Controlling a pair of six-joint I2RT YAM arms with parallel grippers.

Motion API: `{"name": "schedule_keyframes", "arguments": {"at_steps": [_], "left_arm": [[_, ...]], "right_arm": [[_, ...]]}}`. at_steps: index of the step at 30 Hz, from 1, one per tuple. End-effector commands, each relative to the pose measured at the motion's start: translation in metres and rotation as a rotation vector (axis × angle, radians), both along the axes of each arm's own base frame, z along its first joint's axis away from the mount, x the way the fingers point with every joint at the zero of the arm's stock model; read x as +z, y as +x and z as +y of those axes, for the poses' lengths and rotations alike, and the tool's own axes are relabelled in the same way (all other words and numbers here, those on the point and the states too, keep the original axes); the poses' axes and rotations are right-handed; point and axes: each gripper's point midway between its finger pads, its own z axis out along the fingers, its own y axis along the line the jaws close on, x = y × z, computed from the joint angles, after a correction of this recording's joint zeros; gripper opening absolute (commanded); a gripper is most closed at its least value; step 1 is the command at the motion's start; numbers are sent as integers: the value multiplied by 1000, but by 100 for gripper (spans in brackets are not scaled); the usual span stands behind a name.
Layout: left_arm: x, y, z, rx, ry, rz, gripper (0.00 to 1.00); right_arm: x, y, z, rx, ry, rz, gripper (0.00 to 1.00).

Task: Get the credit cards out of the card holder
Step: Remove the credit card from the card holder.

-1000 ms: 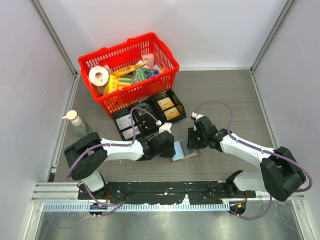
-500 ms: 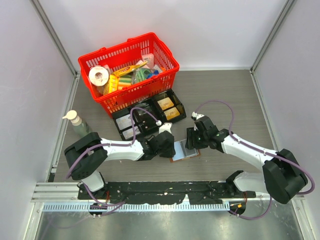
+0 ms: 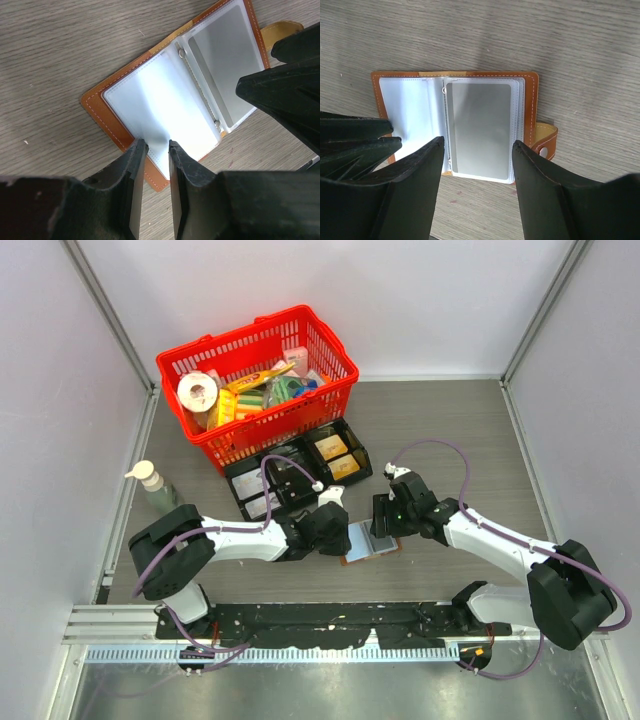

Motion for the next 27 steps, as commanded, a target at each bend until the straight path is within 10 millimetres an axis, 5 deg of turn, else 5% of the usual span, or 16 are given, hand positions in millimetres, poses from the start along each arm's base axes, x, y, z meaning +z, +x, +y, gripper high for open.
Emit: {"name": "schedule_keyframes", "arguments": {"at_steps": [1,13,27], "left_arm": [[-5,-4,0,-8,-1,11,29],[-5,-4,-1,-9,-4,13,27],[-5,-5,-2,-14,-7,18,27]], "right_arm": [[9,11,2,-11,1,-49,60],[-10,11,-1,-19,-38,-21,55],[-9,7,3,2,-19,-3,51]]}}
